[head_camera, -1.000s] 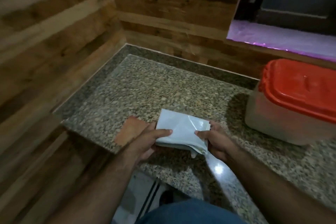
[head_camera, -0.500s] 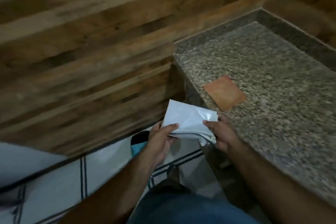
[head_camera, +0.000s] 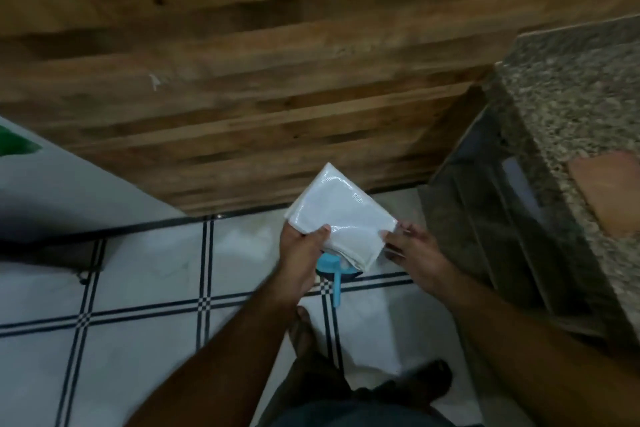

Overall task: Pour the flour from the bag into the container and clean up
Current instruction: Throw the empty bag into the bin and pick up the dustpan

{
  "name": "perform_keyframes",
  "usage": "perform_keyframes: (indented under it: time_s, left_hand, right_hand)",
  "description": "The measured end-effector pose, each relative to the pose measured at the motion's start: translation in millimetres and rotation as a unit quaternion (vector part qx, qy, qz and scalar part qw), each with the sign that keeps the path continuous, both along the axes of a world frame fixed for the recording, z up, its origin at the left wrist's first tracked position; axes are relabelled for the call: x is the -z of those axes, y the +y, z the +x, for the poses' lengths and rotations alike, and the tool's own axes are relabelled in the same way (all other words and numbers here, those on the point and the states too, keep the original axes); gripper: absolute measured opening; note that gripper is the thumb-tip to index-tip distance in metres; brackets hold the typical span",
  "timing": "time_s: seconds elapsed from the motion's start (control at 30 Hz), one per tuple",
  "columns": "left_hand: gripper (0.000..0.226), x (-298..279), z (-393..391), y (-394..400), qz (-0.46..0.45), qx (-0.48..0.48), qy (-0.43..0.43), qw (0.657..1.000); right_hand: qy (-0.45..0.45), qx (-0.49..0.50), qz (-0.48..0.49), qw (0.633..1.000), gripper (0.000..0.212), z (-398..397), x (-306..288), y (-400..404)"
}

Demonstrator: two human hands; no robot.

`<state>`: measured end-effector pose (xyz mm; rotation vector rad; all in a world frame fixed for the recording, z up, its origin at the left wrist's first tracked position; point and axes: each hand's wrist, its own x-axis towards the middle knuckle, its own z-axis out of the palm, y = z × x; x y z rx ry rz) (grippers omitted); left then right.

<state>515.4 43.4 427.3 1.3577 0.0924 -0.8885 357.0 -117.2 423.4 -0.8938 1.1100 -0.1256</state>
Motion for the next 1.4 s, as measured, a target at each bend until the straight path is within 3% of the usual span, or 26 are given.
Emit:
perform_keyframes:
  time_s: [0.17, 0.27, 0.37, 0.4, 0.43, 0.5, 0.53, 0.63, 0.77, 0.87, 1.0, 1.07, 1.17, 1.27, 1.4]
  left_hand:
    - [0.05, 85.3, 81.0, 42.8, 0.042, 0.003, -0.007, 0.999]
    - [0.047, 158.6, 111.0, 60.4, 0.038, 0.026, -0.004, 0.999]
    - [0.048, 234.8, 125.8, 71.7, 0.022, 0.047, -0.003, 0.999]
    - [0.048, 259.2, 128.3, 73.7, 0.027, 0.048, -0.003, 0.998]
    - [0.049, 281.8, 129.8, 75.4, 0.047, 0.042, -0.005, 0.998]
    - [0.059, 322.7, 128.5, 76.5, 0.101, 0.017, -0.012, 0.995]
    - [0.065, 341.9, 126.4, 77.1, 0.125, -0.002, -0.013, 0.992]
    - [0.068, 387.8, 119.8, 76.5, 0.151, -0.04, -0.022, 0.987]
    - [0.067, 399.4, 119.5, 65.3, 0.17, -0.055, -0.021, 0.984]
    - [0.064, 370.3, 124.1, 49.7, 0.19, -0.048, -0.065, 0.978]
    - [0.055, 329.6, 137.2, 17.1, 0.244, 0.025, -0.186, 0.951]
    - [0.043, 317.4, 135.8, -7.9, 0.269, 0.118, -0.279, 0.914]
    - [0.031, 334.5, 124.7, -46.7, 0.303, 0.293, -0.399, 0.814]
    - [0.037, 389.7, 102.7, -83.3, 0.314, 0.463, -0.486, 0.672]
    - [0.035, 477.6, 69.8, -118.3, 0.349, 0.593, -0.521, 0.505]
  right_hand:
    - [0.164, 0.033, 0.022, 0.986, 0.022, 30.0, 121.4, 37.2]
    - [0.233, -0.056, 0.063, 0.969, 0.033, 41.0, 216.3, 59.8]
    - [0.331, -0.143, 0.087, 0.929, 0.075, 30.5, 350.5, 82.1]
    - [0.357, -0.143, 0.069, 0.921, 0.079, 21.1, 414.4, 89.7]
    - [0.392, -0.171, 0.037, 0.903, 0.085, 25.5, 441.9, 97.7]
    - [0.455, -0.255, -0.007, 0.853, 0.108, 55.0, 442.1, 106.5]
    - [0.463, -0.289, 0.006, 0.838, 0.105, 68.1, 441.3, 107.7]
    - [0.434, -0.235, 0.081, 0.866, 0.069, 98.1, 467.9, 109.1]
    - [0.338, -0.167, 0.041, 0.925, 0.038, 98.9, 488.5, 107.0]
    - [0.351, -0.163, -0.055, 0.921, 0.038, 88.6, 453.7, 88.9]
    - [0.397, -0.023, -0.14, 0.907, 0.034, 59.9, 412.2, 45.5]
    - [0.409, 0.018, -0.16, 0.898, 0.032, 40.0, 395.4, 15.3]
    - [0.409, 0.007, -0.151, 0.9, 0.038, 8.1, 396.8, -20.6]
    - [0.406, -0.021, -0.14, 0.903, 0.047, -14.1, 429.5, -34.2]
    - [0.423, -0.012, -0.157, 0.892, 0.037, -25.8, 482.1, -37.7]
